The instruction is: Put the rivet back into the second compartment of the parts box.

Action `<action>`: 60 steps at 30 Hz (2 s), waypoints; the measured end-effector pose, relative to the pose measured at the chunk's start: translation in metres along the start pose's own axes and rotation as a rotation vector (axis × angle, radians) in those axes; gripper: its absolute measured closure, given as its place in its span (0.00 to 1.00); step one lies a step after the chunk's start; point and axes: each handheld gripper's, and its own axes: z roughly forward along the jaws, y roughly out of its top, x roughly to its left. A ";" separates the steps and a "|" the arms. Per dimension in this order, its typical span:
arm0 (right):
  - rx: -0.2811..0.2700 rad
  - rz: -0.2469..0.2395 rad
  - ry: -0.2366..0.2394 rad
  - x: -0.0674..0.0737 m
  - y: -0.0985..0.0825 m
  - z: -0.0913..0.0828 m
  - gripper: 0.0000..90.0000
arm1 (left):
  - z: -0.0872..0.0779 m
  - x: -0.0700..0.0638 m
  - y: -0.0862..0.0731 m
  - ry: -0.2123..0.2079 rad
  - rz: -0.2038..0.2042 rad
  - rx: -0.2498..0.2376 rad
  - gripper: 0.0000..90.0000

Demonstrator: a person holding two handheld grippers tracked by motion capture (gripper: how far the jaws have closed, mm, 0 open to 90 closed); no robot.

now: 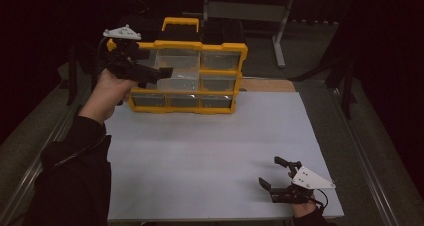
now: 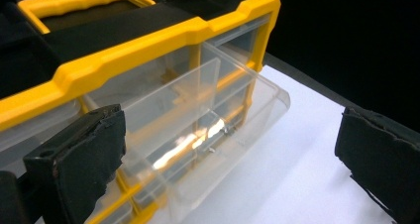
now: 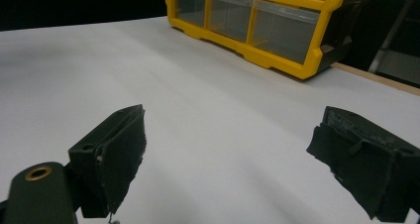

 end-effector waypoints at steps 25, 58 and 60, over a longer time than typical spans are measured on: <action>-0.003 -0.009 0.000 0.001 0.001 0.000 0.13 | -0.042 -0.013 -0.094 0.092 0.043 0.017 0.00; 0.001 -0.003 0.000 0.001 0.000 0.000 0.13 | 0.001 -0.046 -0.243 -0.091 0.037 0.177 0.00; 0.000 -0.006 0.000 0.001 0.000 0.000 0.13 | 0.001 -0.048 -0.251 -0.091 0.029 0.180 0.00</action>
